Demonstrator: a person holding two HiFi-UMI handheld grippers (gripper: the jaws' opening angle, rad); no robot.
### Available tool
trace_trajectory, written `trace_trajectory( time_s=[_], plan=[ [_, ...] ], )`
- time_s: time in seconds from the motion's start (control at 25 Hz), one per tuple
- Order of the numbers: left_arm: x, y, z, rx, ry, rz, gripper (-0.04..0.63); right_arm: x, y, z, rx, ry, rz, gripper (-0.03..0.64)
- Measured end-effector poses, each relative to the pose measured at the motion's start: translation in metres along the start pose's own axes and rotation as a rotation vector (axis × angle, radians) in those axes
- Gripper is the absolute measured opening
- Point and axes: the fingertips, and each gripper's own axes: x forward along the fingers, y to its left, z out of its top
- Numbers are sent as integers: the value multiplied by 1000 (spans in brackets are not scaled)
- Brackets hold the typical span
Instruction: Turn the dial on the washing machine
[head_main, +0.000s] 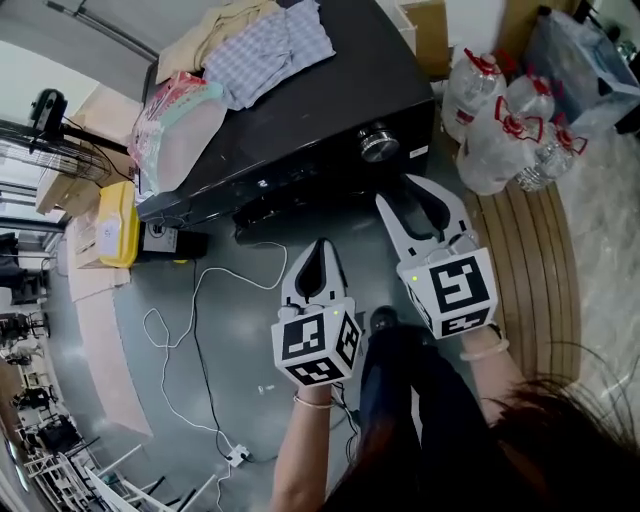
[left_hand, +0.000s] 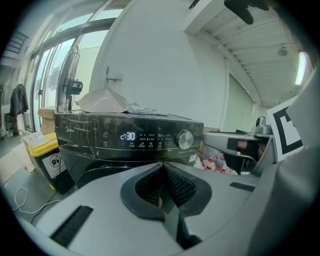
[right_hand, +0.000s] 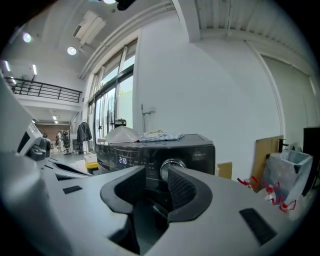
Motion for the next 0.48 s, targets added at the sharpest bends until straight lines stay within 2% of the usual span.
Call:
trace_trajectory(
  time_s=[0.48],
  plan=[
    [-54,-36,19,-7,19,16,17,-57,9,12,53,28,57,122]
  ],
)
